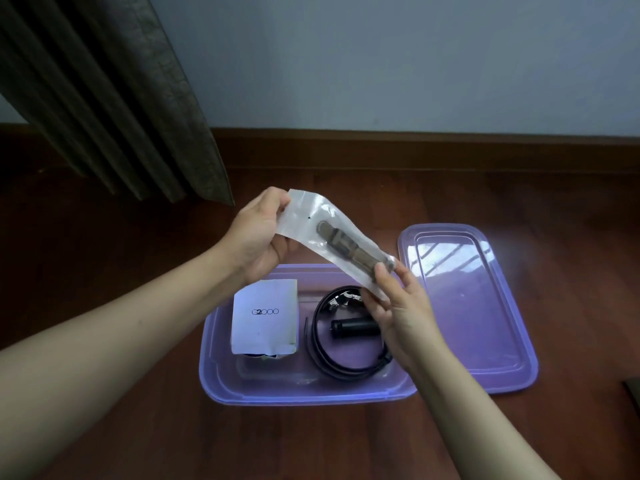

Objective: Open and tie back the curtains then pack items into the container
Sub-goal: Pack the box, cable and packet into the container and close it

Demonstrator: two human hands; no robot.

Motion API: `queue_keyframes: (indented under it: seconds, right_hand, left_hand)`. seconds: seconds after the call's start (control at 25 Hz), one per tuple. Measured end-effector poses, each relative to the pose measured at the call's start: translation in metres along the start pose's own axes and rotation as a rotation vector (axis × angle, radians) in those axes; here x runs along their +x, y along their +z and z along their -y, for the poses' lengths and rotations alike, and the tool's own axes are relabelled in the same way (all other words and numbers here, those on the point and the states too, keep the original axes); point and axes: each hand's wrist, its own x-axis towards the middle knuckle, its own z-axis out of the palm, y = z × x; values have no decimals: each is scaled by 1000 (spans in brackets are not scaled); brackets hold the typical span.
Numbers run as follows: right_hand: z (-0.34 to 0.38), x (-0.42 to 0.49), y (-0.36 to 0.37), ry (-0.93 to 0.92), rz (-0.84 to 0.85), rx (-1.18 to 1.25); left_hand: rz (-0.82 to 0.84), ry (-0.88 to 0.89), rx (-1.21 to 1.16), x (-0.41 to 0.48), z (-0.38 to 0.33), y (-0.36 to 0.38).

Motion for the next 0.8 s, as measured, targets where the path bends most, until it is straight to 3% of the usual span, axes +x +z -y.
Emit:
queue_keyframes:
  seconds: [0.08,0.2,0.28,0.32,0.48,0.64,0.72,0.8]
  right_hand:
    - [2,-4,-8,-54,-60,87]
    - [6,-10,-14,-112,-110,86]
    - [2,-11,-15,-150,-130,0]
    - [2,-14,-13,-158,-126,-25]
    - [2,-16,-7,-175,-64,-29]
    - [-3,-9,-11,-188,-61,-124]
    - [-5,-9,-13,-248,-141,-400]
    - [-11,-13,-14,-432,-227,-848]
  left_hand:
    - [-14,69,301,5,2,-12]
    - [-81,402,915,1,14,-31]
    - [-96,621,1095,-6,21,-32]
    - [-69,645,1117,-10,23,-29]
    - [74,388,1060,-18,31,-19]
    - [199,116,717,-17,31,-18]
    - [205,-5,590,-19,38,-16]
    - [155,-112,433,-24,49,-12]
